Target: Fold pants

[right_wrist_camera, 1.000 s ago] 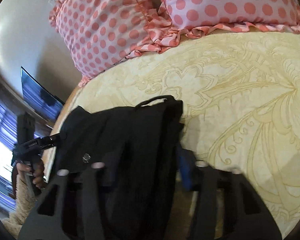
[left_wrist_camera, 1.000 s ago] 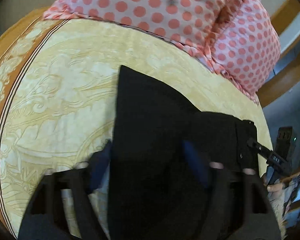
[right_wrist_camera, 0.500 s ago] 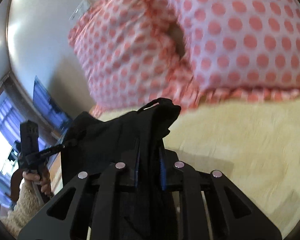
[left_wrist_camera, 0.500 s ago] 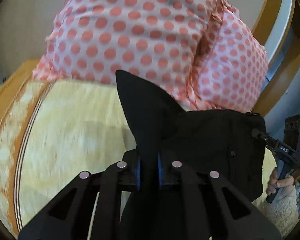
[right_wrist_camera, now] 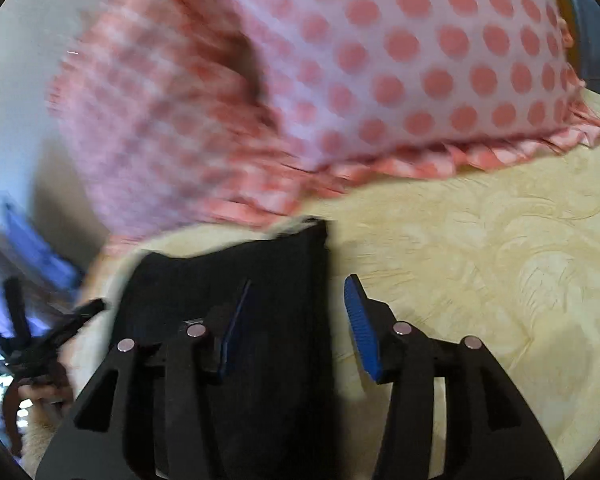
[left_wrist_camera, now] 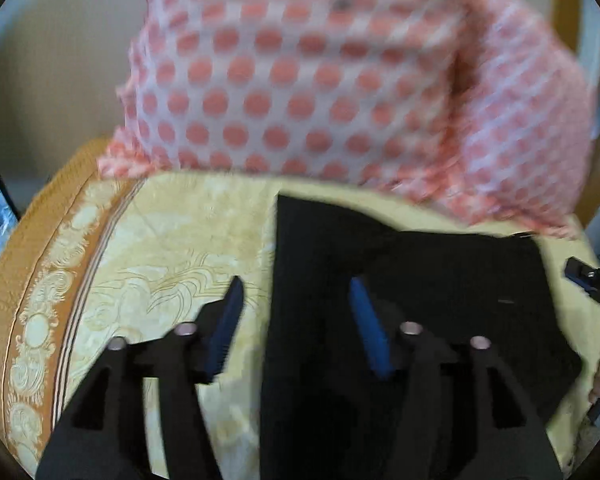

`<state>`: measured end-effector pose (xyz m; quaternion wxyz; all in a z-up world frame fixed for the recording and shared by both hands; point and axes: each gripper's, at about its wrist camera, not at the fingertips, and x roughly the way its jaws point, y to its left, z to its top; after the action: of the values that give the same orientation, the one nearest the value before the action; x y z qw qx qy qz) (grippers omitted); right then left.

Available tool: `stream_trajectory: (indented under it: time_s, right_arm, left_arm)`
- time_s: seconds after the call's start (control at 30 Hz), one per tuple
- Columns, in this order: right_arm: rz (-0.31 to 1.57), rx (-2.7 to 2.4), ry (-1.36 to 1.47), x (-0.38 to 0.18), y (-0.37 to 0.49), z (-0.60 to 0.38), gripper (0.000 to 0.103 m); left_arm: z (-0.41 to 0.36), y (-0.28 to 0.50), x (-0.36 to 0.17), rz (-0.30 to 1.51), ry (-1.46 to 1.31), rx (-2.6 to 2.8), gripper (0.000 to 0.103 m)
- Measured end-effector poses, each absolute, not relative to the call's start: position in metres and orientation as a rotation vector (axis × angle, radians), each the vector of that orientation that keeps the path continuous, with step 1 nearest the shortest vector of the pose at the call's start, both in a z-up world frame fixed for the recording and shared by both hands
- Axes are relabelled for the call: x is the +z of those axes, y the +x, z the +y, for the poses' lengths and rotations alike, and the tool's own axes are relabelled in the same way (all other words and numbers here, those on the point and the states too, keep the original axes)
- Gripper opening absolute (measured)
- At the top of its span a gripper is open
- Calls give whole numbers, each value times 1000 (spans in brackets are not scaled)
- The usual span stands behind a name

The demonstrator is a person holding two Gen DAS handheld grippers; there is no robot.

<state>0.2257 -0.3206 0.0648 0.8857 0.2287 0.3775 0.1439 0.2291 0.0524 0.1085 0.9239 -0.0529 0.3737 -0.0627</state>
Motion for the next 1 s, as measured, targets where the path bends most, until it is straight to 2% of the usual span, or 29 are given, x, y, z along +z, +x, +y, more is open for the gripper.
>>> stream_trajectory:
  time_s: [0.13,0.17,0.2,0.23,0.33,0.4,0.5,0.57,0.63,0.7,1.0]
  right_arm:
    - [805,575,605,66,186,-302,53]
    - [828,597,611,62,182,-296,59]
    - [865,602,612,53,178,-291,69]
    - [901,573,603,44,178,-286,74]
    - [908,527,639,19,179,-289,74]
    - [914,511,663,21,178,-293,73]
    - [847,391,541,43,155,-286,77]
    - [754,349,427,56,129,-275,88]
    - [708,342,366,58,105,-265,90]
    - [698,319,297,52,85,-249,97]
    - [711,218,140,24,48,-207,101]
  left_arm:
    - [52,178,119,740,-231,-325,76]
    - [49,171,113,764,-254,-372,77]
    - [47,169,105,796,-260,-393,78]
    - [43,169,97,825,-254,-391,78]
    - [38,185,58,950,-238,-345,77]
    - [30,183,57,908,-192,-321,77]
    - [29,167,67,867,-192,-318,78]
    - [31,143,77,799,-151,-310,84]
    - [34,122,80,738,-97,-259,92]
    - [36,96,76,693,-50,-209,95]
    - [29,36,44,697,55,-129,98]
